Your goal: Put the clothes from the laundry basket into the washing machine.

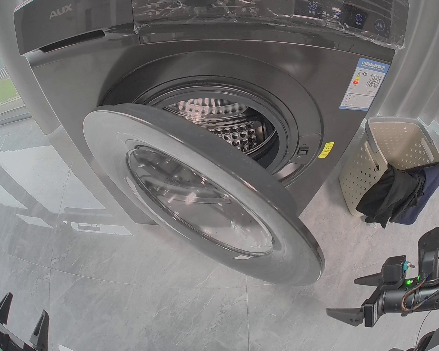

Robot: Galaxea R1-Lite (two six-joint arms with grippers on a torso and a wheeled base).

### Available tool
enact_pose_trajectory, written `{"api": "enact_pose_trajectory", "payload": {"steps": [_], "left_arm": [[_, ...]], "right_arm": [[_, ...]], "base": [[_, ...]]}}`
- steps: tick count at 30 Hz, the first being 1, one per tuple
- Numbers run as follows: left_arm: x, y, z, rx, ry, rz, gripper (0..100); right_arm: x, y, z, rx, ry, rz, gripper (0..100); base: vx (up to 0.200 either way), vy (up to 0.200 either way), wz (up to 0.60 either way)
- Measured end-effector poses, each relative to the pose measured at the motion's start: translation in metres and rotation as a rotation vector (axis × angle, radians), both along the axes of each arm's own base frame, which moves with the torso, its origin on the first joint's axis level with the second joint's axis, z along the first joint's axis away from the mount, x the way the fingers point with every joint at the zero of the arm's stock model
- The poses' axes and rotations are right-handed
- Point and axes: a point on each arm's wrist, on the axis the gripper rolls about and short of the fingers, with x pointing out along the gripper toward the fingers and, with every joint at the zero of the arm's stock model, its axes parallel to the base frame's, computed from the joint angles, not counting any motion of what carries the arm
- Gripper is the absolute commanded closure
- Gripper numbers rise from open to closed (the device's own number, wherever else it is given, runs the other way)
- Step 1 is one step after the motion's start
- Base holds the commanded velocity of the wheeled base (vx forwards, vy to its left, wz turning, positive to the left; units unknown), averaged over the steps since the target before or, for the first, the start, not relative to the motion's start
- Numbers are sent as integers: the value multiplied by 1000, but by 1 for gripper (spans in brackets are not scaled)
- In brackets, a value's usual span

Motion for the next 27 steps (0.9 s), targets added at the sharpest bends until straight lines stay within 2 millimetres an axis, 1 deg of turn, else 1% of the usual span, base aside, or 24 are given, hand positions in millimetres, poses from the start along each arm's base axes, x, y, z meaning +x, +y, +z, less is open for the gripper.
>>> {"api": "enact_pose_trajectory", "payload": {"steps": [3,6,9,12,16,18,21,24,27], "left_arm": [[0,0,0,0,0,0,0],[0,0,0,0,0,0,0],[0,0,0,0,0,0,0],[0,0,0,0,0,0,0],[0,0,0,0,0,1,0],[0,0,0,0,0,1,0],[0,0,0,0,0,1,0],[0,0,0,0,0,0,0],[0,0,0,1,0,0,0]], "right_arm": [[9,-8,-1,-1,2,-75,0],[28,-9,8,23,-36,-128,0],[51,-5,22,57,-91,-158,0],[71,0,32,79,-127,-170,0],[89,12,36,89,-139,-151,0],[91,20,33,86,-128,-123,0],[87,30,27,79,-106,-79,0],[78,36,19,66,-77,-33,0],[67,38,13,49,-50,1,0]], "base": [[0,0,0],[0,0,0],[0,0,0],[0,0,0],[0,0,0],[0,0,0],[0,0,0],[0,0,0],[0,0,0]]}}
